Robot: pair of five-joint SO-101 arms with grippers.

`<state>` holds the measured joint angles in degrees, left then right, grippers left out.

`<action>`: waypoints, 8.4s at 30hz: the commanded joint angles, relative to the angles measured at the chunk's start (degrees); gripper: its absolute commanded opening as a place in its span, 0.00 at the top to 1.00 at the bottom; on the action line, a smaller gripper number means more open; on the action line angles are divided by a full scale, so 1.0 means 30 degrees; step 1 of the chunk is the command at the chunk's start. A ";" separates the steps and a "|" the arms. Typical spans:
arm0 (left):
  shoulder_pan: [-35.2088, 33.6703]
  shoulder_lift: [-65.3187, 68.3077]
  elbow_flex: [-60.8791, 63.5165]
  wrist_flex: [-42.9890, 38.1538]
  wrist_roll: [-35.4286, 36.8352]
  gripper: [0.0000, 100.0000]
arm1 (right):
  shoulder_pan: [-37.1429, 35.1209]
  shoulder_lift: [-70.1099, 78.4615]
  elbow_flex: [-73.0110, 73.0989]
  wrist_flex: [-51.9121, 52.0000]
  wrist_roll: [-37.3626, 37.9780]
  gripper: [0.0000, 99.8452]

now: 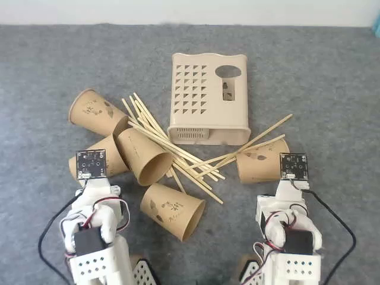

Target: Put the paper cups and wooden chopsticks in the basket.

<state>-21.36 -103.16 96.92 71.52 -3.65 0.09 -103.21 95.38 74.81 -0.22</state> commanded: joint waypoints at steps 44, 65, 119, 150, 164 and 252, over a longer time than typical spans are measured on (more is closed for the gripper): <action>-0.0117 0.0000 -0.0103 0.0059 -0.0059 0.99 | 0.0132 -0.0278 0.0352 0.0073 0.0176 0.99; -0.0088 0.0000 -0.0278 0.0117 -0.0088 0.99 | 0.0103 -0.0278 0.0352 0.0073 0.0117 0.99; 0.0821 1.9253 -1.0740 -0.7619 0.6183 0.81 | 0.1245 2.0264 -2.3883 -0.3238 -0.0527 0.85; 0.0029 1.9399 -0.9744 -1.0198 0.6183 0.81 | -0.3267 4.9333 -5.0755 -0.3238 0.0615 0.85; 0.0029 1.9399 -0.9802 -1.0256 0.6183 0.81 | -0.3238 5.4989 -5.7319 -0.1568 0.1993 0.85; 0.0000 1.9311 -0.9451 -1.0256 0.4952 0.81 | 0.3209 3.8110 -3.7890 -0.0806 0.4161 0.72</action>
<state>-20.84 -45.32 68.26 41.54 11.91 12.31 10.29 -17.93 78.59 11.03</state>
